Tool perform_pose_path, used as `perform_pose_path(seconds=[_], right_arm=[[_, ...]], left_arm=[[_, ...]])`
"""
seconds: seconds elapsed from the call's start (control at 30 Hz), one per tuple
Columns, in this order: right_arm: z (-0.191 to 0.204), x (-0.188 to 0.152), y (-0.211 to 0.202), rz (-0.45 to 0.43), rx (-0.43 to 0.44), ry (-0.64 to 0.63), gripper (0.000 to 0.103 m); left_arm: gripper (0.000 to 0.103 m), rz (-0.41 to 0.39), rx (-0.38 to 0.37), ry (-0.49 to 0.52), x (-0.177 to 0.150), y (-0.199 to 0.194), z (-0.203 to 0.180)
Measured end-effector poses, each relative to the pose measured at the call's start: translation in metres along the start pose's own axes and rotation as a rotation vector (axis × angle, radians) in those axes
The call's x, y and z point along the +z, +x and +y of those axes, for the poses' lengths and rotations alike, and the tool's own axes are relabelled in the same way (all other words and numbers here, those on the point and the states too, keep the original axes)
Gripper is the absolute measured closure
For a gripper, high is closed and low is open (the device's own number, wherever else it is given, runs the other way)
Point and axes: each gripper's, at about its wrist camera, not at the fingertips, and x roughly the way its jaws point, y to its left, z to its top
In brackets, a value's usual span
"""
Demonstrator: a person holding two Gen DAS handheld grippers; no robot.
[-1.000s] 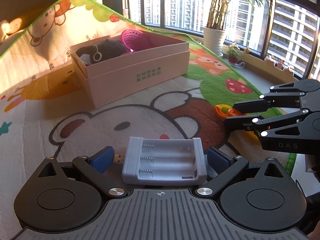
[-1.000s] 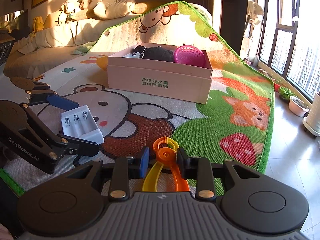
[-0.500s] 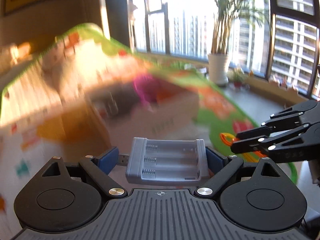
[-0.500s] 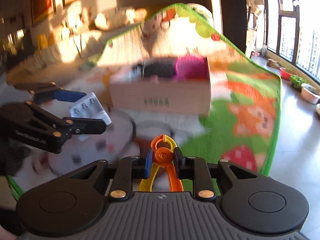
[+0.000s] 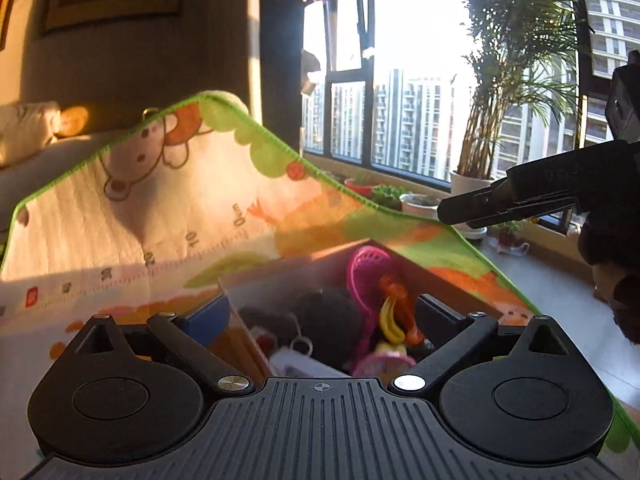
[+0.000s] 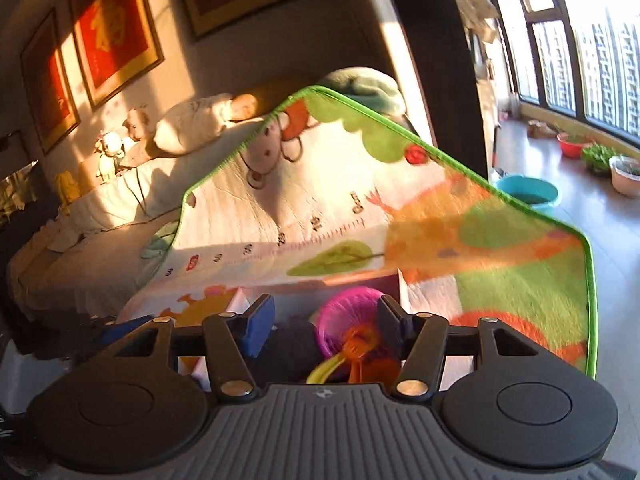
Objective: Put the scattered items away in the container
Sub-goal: 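Carry the charger and ring toy over the pink box and open both tools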
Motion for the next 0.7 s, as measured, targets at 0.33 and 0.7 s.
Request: perform_pose_path(seconds=[0.33, 0.7], right_arm=[[-0.022, -0.048, 0.031, 0.105, -0.002, 0.099, 0.034], [0.028, -0.043, 0.073, 0.114, 0.027, 0.012, 0.022]], left_arm=[[0.001, 0.153, -0.131, -0.129, -0.049, 0.009, 0.003], [0.001, 0.120, -0.066, -0.177, -0.050, 0.003, 0.046]])
